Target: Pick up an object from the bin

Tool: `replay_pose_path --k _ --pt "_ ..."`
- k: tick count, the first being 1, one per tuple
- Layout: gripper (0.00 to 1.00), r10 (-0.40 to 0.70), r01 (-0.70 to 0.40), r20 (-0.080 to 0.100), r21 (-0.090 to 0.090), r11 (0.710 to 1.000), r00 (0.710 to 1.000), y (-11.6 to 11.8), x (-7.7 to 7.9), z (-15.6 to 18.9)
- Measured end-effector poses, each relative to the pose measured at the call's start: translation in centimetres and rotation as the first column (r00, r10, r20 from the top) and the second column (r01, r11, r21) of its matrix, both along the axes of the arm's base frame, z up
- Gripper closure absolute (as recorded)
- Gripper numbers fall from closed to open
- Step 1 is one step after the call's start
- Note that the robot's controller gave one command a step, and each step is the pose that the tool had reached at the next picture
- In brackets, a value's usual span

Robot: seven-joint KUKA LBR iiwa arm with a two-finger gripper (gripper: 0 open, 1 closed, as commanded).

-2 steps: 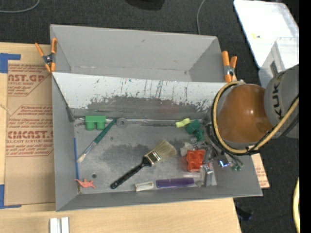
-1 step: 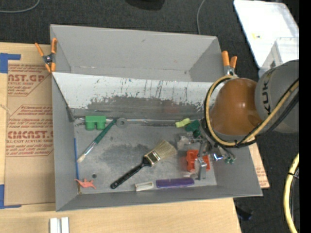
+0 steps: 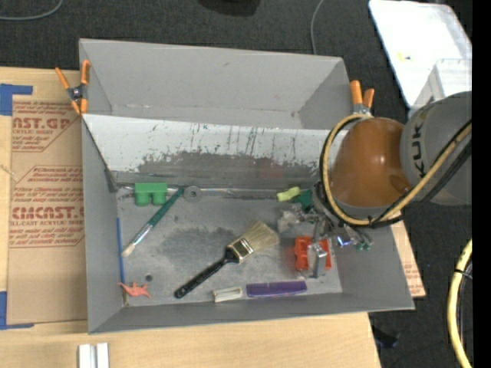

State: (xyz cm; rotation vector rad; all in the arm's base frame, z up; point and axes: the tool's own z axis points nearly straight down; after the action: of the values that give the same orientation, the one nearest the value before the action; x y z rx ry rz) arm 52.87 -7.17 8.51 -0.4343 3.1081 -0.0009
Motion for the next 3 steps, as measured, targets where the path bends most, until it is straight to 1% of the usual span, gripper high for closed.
replay_pose_path --k 1,2,3 --pt "0.00 0.024 -0.024 -0.001 0.002 1.000 1.000 -2.4 -0.2 -1.1" --pt "1.00 0.170 -0.170 0.006 0.002 0.985 0.985 -2.0 2.0 -1.5" --pt "1.00 0.170 -0.170 0.006 0.002 0.985 0.985 -2.0 2.0 -1.5"
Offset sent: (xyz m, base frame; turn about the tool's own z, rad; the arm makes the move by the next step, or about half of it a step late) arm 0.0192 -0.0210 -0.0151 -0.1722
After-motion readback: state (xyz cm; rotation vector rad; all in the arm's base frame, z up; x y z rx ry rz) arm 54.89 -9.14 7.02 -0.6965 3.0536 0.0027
